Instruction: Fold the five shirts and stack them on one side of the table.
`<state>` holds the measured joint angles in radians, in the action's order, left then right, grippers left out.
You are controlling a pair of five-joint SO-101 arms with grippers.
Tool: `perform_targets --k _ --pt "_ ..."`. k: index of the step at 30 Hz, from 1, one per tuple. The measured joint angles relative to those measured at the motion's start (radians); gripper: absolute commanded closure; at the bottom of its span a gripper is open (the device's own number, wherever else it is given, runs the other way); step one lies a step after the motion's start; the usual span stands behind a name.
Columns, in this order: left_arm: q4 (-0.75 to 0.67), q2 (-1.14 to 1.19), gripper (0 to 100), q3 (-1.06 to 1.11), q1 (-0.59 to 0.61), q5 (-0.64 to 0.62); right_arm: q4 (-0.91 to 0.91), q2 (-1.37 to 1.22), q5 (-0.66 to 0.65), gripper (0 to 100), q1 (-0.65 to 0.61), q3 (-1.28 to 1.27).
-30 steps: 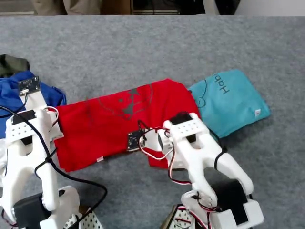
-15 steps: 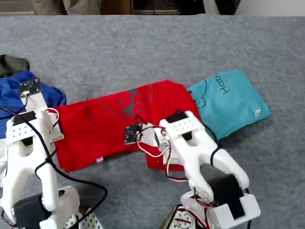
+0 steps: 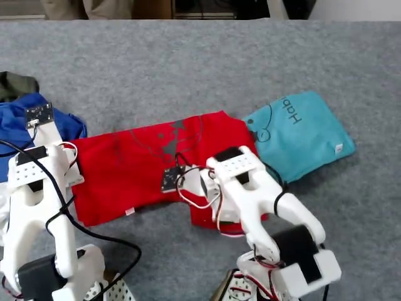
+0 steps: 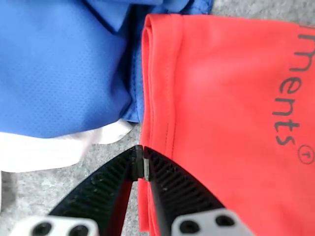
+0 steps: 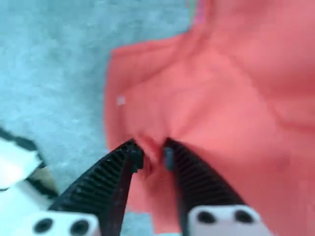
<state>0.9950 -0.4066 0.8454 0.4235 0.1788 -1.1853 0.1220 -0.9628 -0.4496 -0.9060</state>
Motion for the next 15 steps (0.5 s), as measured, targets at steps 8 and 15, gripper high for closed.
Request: perform_targets --k 8,15 --pt "-0.009 0.000 98 0.005 0.000 0.000 -0.009 0.252 0.003 75.0 -0.081 -0.199" --pt "-0.092 0.000 98 0.041 0.000 0.000 0.063 0.189 0.035 80.4 -0.095 -0.199"
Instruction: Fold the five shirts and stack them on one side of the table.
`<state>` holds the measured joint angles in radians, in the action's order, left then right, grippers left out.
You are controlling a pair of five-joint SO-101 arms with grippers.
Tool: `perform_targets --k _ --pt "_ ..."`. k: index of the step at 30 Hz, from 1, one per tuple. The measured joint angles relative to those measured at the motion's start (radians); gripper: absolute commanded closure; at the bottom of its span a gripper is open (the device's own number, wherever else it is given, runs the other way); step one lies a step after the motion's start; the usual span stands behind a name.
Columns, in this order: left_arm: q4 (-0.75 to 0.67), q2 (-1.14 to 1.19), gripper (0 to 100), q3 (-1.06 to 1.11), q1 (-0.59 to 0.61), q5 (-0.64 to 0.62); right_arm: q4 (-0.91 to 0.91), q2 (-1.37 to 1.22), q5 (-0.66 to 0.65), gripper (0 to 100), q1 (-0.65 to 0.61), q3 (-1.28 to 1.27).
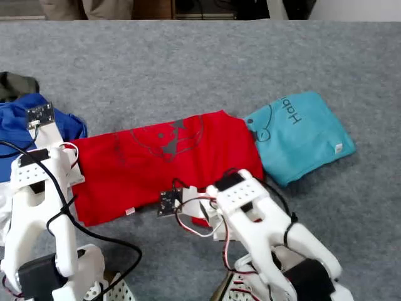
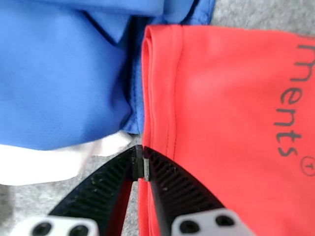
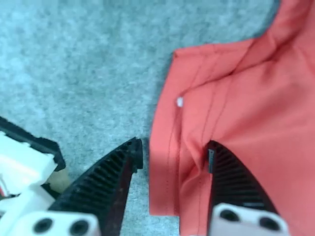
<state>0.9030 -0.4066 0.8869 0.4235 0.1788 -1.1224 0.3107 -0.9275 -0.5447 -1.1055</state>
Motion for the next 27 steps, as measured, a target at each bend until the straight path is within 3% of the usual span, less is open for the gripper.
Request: perform_targets --k 4,9,19,27 --pt "-0.005 0.000 98 0.002 0.000 0.000 0.006 -0.127 0.009 93.6 0.005 0.094" --pt "-0.006 0.000 98 0.003 0.000 0.000 0.015 -0.178 0.023 99.2 0.034 0.147" --pt "-0.008 0.000 98 0.006 0.000 0.000 -0.057 -0.176 0.072 99.4 0.068 0.199" --pt "-0.035 0.000 98 0.009 0.000 0.000 -0.307 -0.279 0.040 99.3 0.069 0.562"
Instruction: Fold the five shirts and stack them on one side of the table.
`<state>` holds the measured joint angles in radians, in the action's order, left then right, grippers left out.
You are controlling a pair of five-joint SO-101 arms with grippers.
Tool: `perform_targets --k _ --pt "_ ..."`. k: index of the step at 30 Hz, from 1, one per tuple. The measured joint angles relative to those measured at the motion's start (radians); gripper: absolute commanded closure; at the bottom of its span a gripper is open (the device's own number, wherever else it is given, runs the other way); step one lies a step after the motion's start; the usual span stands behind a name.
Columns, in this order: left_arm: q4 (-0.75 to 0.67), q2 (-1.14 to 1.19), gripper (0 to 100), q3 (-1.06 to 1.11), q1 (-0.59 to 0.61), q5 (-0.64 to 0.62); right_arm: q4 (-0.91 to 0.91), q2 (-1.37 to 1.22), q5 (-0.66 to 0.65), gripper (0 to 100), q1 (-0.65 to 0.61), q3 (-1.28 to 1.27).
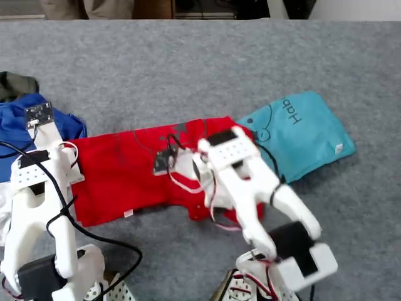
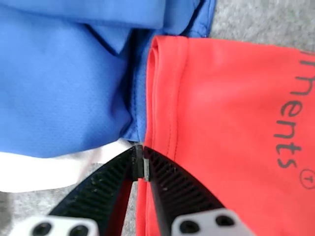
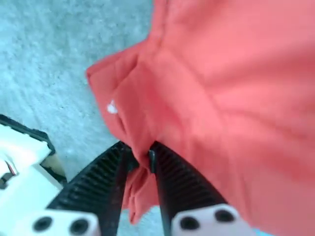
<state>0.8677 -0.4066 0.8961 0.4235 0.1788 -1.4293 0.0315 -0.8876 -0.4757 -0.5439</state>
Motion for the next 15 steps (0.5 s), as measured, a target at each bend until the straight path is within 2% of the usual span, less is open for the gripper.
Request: perform_targets --k 6,12,14,15 --pt "0.000 0.000 98 0.000 0.000 0.000 -0.158 -0.264 -0.078 99.3 0.003 0.390" --pt "0.000 0.000 98 0.000 0.000 0.000 -0.296 -0.486 -0.160 99.3 0.057 0.778" --pt "0.000 0.000 98 0.000 0.000 0.000 -0.322 -0.551 -0.190 96.3 0.066 0.879" --pt "0.000 0.000 98 0.000 0.000 0.000 -0.325 -0.575 -0.199 91.7 0.068 0.916"
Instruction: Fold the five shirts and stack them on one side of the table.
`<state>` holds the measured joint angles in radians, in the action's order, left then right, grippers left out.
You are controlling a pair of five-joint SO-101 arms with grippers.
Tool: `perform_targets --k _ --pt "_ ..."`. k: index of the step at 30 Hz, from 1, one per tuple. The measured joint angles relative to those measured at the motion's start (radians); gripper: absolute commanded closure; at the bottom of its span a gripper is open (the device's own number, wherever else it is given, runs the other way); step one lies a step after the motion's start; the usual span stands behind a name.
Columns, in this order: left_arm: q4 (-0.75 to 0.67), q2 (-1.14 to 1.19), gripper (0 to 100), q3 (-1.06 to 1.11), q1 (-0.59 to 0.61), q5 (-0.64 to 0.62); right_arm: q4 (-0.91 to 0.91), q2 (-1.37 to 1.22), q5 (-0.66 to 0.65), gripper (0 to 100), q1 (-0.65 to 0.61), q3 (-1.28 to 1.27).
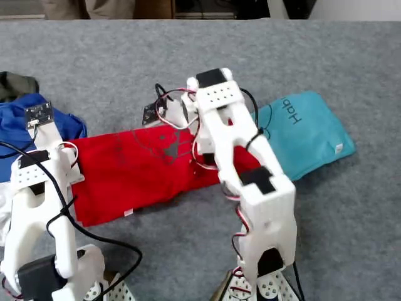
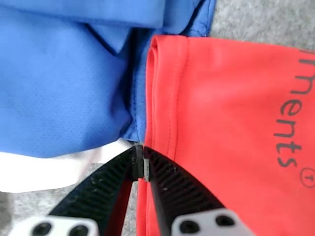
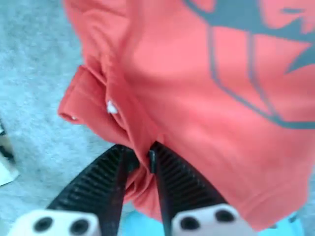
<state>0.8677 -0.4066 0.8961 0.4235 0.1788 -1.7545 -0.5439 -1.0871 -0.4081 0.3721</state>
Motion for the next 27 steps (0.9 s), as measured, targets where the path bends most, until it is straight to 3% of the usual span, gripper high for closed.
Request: perform_targets --k 3,5,11,16,21,27 --pt "0.000 0.000 98 0.000 0.000 0.000 0.000 -0.046 -0.011 72.0 0.000 0.057" --pt "-0.003 0.000 98 0.006 0.000 0.000 -0.003 -0.048 -0.012 65.1 0.000 0.074" --pt "-0.008 0.000 98 0.009 0.000 0.000 -0.003 -0.034 -0.012 78.1 0.060 0.089" --pt "-0.008 0.000 98 0.009 0.000 0.000 -0.003 0.144 -0.012 99.8 0.112 -0.041" --pt "-0.008 0.000 98 0.009 0.000 0.000 0.011 0.388 0.040 99.4 0.080 -0.342" --pt "-0.008 0.000 98 0.009 0.000 -0.002 0.213 0.440 0.190 98.7 -0.020 -0.575"
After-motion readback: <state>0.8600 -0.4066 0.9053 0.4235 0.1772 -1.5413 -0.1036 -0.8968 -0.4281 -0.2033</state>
